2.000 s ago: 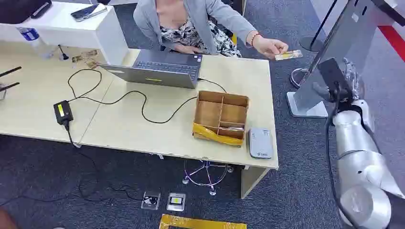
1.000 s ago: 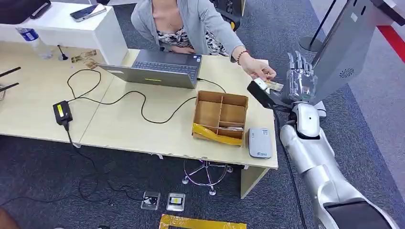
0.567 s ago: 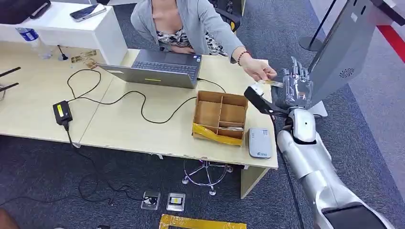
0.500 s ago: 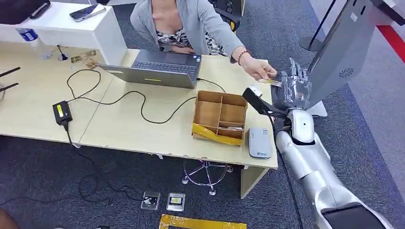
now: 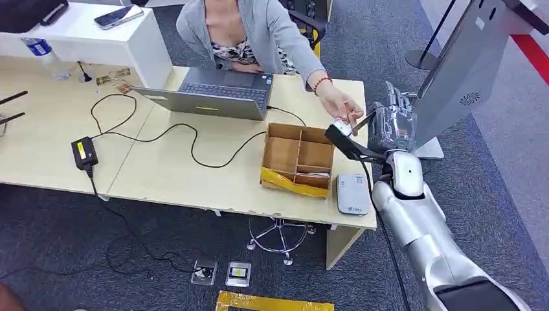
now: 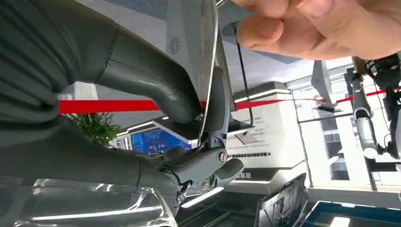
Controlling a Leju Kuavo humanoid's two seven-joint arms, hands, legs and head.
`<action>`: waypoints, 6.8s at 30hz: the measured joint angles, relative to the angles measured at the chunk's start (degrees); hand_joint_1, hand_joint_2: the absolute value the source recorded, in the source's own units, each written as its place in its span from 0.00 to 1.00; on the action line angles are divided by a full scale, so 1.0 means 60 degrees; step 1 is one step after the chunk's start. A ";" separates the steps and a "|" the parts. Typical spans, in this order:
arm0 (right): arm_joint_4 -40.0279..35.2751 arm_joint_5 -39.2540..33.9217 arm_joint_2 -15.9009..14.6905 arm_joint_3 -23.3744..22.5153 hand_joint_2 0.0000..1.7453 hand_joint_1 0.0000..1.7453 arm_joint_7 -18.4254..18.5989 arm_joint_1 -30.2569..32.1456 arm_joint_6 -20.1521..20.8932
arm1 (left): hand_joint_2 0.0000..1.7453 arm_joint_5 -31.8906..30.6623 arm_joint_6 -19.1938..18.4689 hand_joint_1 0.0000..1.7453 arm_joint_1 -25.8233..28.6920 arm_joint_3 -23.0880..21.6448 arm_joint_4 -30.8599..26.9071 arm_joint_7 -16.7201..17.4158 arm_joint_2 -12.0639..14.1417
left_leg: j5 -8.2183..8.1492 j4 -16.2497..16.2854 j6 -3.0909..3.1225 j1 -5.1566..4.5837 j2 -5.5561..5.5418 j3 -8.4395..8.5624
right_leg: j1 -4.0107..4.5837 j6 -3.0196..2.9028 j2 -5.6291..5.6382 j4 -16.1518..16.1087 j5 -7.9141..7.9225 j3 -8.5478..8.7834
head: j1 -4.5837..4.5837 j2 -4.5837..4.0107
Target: Pass the card to the sensor for recognition and then transmit it.
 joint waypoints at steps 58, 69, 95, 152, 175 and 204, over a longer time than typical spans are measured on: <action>0.0113 -0.2754 -0.0608 0.0182 1.00 1.00 -0.0255 0.2253 0.0455 | 0.00 0.0994 0.0601 0.00 -0.0002 0.1493 0.0000 -0.0484 0.0117 | -0.0008 0.0000 -0.0009 0.0001 0.0021 0.0001 | 0.0001 -0.0003 0.0025 -0.0004 -0.0002 -0.0009 | 0.0004 0.0000; 0.0270 -0.2721 -0.0652 0.0230 1.00 1.00 -0.0423 0.2314 0.0630 | 0.00 0.0827 0.0696 0.00 -0.0006 0.1493 -0.0015 -0.0470 0.0091 | -0.0009 -0.0001 -0.0010 0.0002 0.0021 0.0001 | 0.0001 -0.0003 0.0024 -0.0004 -0.0002 -0.0009 | 0.0000 0.0000; 0.0270 -0.3767 -0.0342 0.0863 1.00 1.00 0.0007 0.2248 0.1246 | 0.00 0.0437 0.0728 0.00 -0.0025 0.1457 -0.0036 -0.0280 0.0135 | -0.0007 -0.0001 -0.0010 0.0002 0.0036 0.0005 | 0.0001 -0.0004 0.0027 -0.0003 0.0000 0.0000 | 0.0004 0.0000; 0.1362 -0.1792 0.2419 0.1166 1.00 1.00 -0.0485 -0.1369 0.1239 | 0.00 0.0302 0.0022 0.00 -0.0030 0.1413 -0.0029 -0.0681 0.0474 | -0.0014 -0.0002 -0.0022 0.0017 0.0044 -0.0001 | 0.0020 -0.0020 0.0039 0.0007 -0.0007 -0.0014 | 0.0004 0.0000; 0.1512 -0.1763 0.2896 0.1162 0.00 0.00 -0.0736 -0.1315 0.0882 | 0.00 0.0397 0.0310 0.00 -0.0025 0.1417 -0.0029 -0.0255 0.0474 | -0.0015 -0.0002 -0.0024 0.0017 0.0045 0.0000 | 0.0020 -0.0021 0.0043 0.0007 -0.0007 -0.0014 | 0.0004 0.0000; -0.3972 -0.2375 -0.0507 0.1155 0.00 0.00 0.0841 0.1647 0.0925 | 0.00 0.0714 0.0671 0.00 0.0137 0.1508 -0.0026 -0.0186 0.0517 | -0.0028 0.0000 -0.0029 0.0019 0.0060 0.0010 | 0.0021 -0.0020 0.0049 -0.0015 -0.0007 -0.0011 | 0.0000 0.0000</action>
